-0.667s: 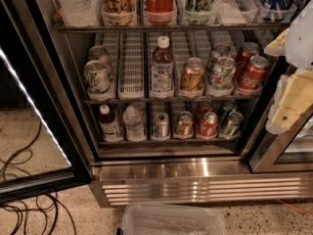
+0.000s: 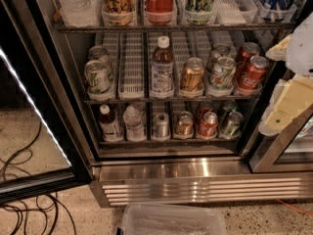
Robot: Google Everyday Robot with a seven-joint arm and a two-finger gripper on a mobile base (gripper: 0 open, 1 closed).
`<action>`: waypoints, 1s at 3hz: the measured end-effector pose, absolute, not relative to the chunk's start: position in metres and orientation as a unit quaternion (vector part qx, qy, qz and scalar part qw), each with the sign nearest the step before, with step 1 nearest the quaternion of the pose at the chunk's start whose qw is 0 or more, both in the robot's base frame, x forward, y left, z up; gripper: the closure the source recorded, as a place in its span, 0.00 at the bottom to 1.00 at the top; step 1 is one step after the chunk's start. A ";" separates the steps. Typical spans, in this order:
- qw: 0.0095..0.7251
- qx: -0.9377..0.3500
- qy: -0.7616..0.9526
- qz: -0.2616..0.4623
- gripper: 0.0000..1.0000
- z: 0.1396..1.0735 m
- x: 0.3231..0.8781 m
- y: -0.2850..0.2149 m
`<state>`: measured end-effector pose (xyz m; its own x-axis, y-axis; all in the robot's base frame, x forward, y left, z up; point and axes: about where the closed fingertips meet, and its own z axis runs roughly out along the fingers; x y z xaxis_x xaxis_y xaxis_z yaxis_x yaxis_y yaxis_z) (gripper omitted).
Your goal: Pick coke can from bottom shelf of fridge
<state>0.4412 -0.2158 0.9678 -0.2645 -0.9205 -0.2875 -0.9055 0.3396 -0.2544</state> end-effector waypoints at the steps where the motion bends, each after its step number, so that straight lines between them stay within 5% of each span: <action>1: 0.246 -0.513 0.822 0.037 0.00 0.936 0.428 -0.199; 2: 0.276 -0.476 0.826 0.120 0.00 0.871 0.425 -0.168; 3: 0.305 -0.456 0.827 0.122 0.00 0.871 0.437 -0.161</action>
Offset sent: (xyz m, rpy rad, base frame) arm 0.0400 0.0788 -0.1613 0.6424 -0.1123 -0.2290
